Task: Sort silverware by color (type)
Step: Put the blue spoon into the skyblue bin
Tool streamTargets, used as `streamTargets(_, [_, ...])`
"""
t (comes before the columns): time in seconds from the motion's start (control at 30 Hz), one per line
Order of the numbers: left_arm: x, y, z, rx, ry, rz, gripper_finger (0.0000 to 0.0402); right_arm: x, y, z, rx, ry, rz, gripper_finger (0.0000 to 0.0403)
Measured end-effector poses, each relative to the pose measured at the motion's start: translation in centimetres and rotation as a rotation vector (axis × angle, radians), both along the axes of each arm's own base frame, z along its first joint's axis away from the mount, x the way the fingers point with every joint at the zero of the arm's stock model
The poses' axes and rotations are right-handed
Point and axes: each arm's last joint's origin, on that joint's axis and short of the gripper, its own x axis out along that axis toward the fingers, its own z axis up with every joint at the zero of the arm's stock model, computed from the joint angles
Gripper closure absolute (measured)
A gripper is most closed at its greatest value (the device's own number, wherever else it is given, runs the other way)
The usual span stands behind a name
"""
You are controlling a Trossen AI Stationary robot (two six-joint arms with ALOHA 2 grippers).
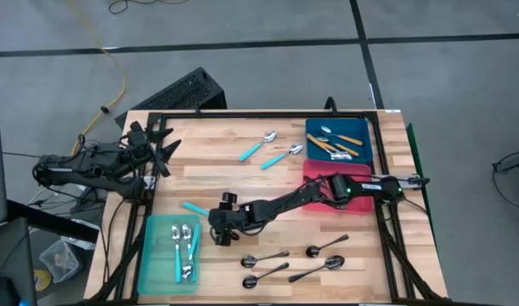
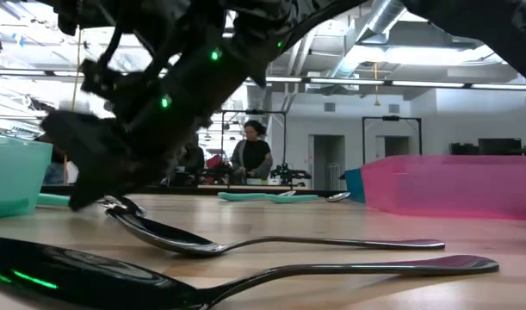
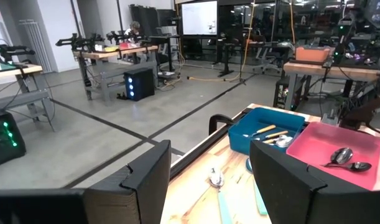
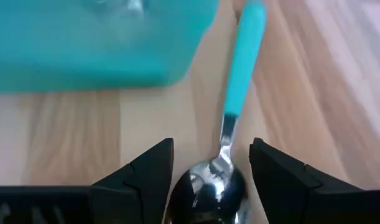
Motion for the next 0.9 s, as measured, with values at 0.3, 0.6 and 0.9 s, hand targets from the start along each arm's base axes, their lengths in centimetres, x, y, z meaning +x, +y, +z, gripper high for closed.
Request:
streamTargets(0.3, [0.0,0.0,0.0,-0.004,-0.003,0.000,0.0196,-0.1,-0.8,-0.9,0.074,0.044,-0.069,0.0193])
streamTargets(0.6, [0.0,0.0,0.0,-0.008,-0.006,0.001,0.0196,-0.3,-1.2,-1.0,0.132,0.065,-0.137,0.0295])
streamTargets(0.9, [0.0,0.0,0.0,-0.013,-0.011,0.001,0.0196,-0.5,-1.3,-1.1,0.140,0.087,-0.160,0.0345])
